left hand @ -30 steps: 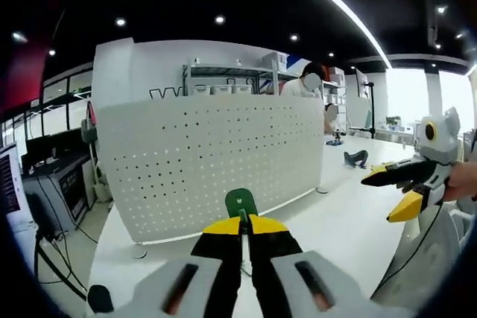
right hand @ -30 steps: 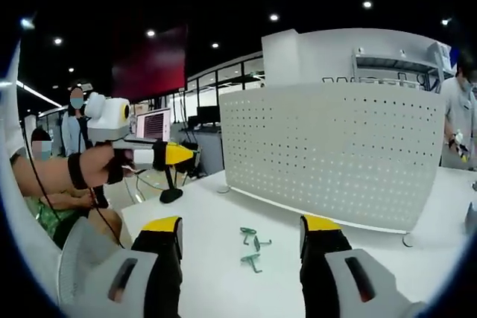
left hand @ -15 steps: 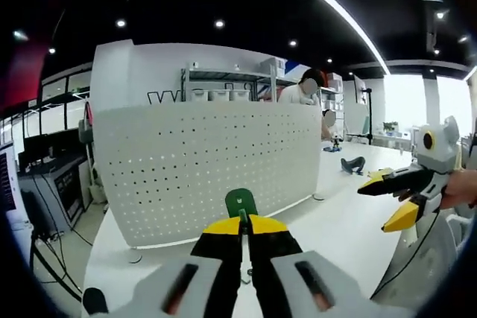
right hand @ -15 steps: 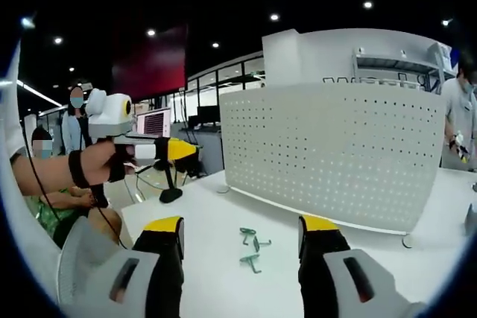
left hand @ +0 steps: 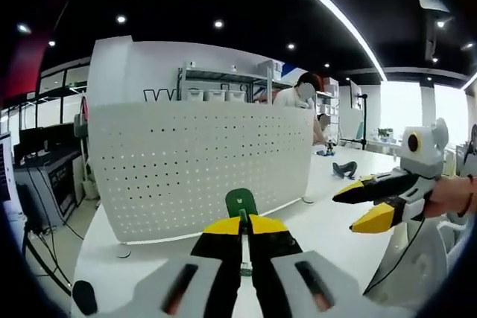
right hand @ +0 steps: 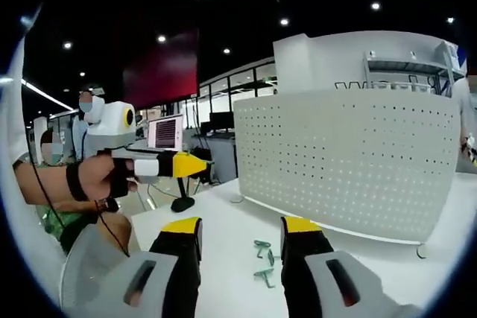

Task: Insert the hook assembly into the mounting plate slot until the hook locks in place.

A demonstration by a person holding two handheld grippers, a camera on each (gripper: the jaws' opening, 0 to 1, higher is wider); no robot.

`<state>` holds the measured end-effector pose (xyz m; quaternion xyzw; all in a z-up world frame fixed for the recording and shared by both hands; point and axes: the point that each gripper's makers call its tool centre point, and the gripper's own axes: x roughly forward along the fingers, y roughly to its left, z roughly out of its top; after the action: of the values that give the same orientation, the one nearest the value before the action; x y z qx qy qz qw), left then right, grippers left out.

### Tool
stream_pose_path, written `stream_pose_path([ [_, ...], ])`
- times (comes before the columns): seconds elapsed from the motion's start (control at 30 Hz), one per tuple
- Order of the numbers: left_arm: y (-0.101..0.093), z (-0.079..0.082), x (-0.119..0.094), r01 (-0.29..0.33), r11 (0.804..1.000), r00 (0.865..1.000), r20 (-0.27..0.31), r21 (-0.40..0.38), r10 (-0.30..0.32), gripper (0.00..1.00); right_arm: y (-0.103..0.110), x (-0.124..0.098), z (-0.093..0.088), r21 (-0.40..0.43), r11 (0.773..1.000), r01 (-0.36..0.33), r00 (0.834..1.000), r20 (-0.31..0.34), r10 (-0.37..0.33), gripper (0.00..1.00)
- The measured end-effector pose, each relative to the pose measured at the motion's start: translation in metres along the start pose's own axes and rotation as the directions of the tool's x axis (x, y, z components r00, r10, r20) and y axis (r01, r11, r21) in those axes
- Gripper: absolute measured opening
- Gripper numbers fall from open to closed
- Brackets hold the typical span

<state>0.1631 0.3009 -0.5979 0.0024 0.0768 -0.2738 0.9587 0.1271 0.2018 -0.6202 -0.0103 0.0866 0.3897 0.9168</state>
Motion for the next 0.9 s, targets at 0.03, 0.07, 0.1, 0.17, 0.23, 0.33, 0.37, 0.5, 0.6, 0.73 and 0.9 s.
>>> stream_pose_path([
  [0.03,-0.001,0.0,0.0,0.001,1.0,1.0,0.001,-0.002,-0.001,0.02,0.002,0.002,-0.001,-0.001,1.0,-0.008,1.0,-0.005,0.008,0.38],
  [0.07,-0.003,0.002,-0.001,0.007,1.0,1.0,0.005,-0.006,-0.007,0.02,0.005,0.005,0.0,-0.002,1.0,-0.018,1.0,-0.006,0.018,0.37],
  [0.1,-0.005,0.002,-0.001,0.011,1.0,1.0,0.006,-0.005,-0.011,0.02,0.007,0.007,0.0,-0.006,1.0,-0.025,1.0,-0.001,0.025,0.35],
  [0.17,-0.009,0.003,-0.001,0.018,1.0,1.0,0.008,-0.006,-0.018,0.02,0.009,0.011,0.002,-0.012,0.999,-0.036,0.999,0.009,0.036,0.32],
  [0.23,-0.014,0.004,-0.001,0.041,0.999,0.999,0.014,-0.034,-0.04,0.02,0.011,0.014,0.003,-0.004,0.999,-0.046,0.999,0.009,0.046,0.28],
  [0.33,-0.017,0.005,-0.001,0.045,0.998,0.999,0.02,-0.037,-0.045,0.02,0.013,0.017,0.008,-0.005,0.998,-0.056,0.998,0.027,0.056,0.22],
  [0.37,-0.018,0.005,-0.001,0.05,0.998,0.999,0.021,-0.039,-0.049,0.02,0.013,0.018,0.011,-0.001,0.998,-0.057,0.998,0.036,0.057,0.2],
  [0.5,-0.023,0.007,-0.001,0.07,0.994,0.997,0.038,-0.08,-0.068,0.02,0.014,0.023,0.018,-0.011,0.998,-0.068,0.996,0.058,0.069,0.16],
  [0.6,-0.028,0.006,0.0,0.077,0.994,0.997,0.033,-0.074,-0.075,0.02,0.014,0.028,0.021,-0.018,0.997,-0.071,0.995,0.067,0.072,0.12],
  [0.73,-0.032,0.006,0.0,0.089,0.992,0.996,0.038,-0.087,-0.086,0.02,0.018,0.034,0.024,-0.02,0.996,-0.083,0.994,0.07,0.085,0.11],
  [0.9,-0.038,0.006,0.001,0.108,0.989,0.994,0.04,-0.098,-0.105,0.02,0.021,0.04,0.026,-0.015,0.996,-0.093,0.993,0.071,0.094,0.08],
])
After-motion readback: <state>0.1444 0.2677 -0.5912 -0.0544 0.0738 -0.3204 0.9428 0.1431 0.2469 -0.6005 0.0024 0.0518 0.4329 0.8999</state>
